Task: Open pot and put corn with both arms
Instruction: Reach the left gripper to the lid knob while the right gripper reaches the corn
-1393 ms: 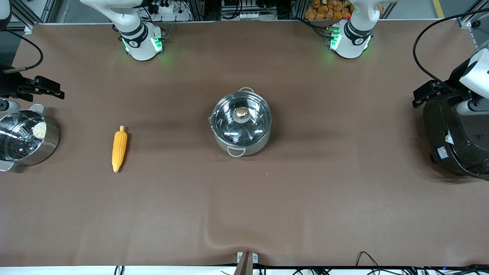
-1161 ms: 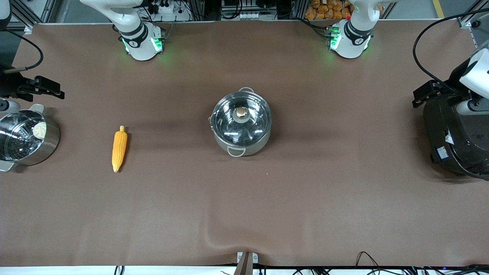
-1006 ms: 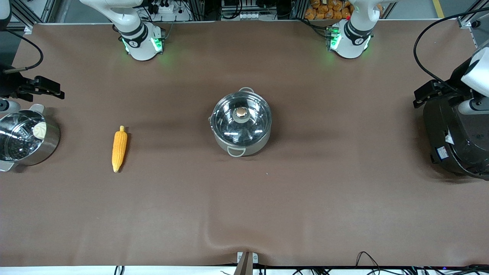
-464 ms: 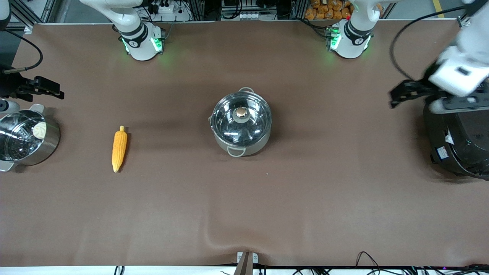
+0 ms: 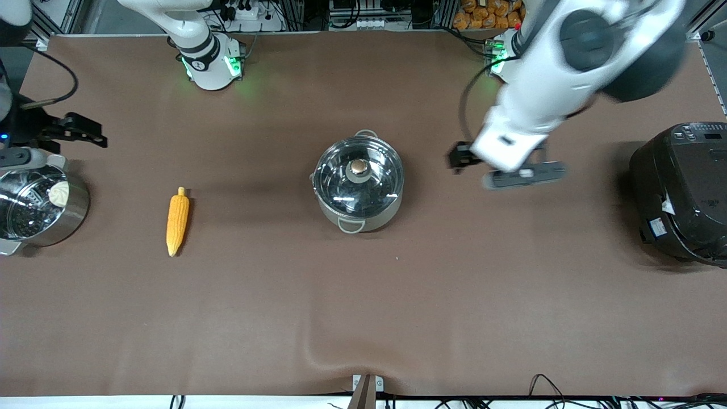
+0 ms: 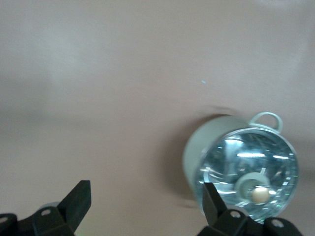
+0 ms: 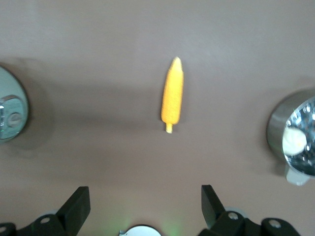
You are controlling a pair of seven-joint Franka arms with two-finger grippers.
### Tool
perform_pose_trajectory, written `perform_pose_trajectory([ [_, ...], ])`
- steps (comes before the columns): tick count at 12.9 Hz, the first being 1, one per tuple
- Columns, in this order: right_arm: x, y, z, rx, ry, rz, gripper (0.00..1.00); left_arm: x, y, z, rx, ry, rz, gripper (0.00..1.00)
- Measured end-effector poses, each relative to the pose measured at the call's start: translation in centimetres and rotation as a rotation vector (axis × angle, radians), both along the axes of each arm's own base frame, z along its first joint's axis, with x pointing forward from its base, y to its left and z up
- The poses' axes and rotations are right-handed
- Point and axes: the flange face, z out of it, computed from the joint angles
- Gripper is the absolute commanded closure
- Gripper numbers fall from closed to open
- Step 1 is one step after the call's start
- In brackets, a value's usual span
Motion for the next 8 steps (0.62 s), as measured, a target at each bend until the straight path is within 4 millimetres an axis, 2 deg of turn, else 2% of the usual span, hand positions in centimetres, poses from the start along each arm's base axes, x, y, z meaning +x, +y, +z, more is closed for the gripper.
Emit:
perform_pose_trajectory([
  [2,-0.2,4.1,1.3,0.0,-0.026,0.074,0.0,-1.6,-5.5,-2.4,-0.005,0.027,-0.003,0.0],
  [4,-0.2,6.9,0.7,-0.002,-0.014,0.125,0.0,-2.9,-9.4,-4.5,-0.001,0.046,-0.014,0.0],
  [6,0.3,8.0,-0.8,-0.005,0.012,0.145,0.0,-4.0,-12.5,-6.6,0.015,0.032,-0.016,0.0],
  [8,1.0,8.3,-2.3,-0.008,0.04,0.147,0.0,-4.8,-15.0,-9.0,0.014,0.023,-0.027,0.0],
])
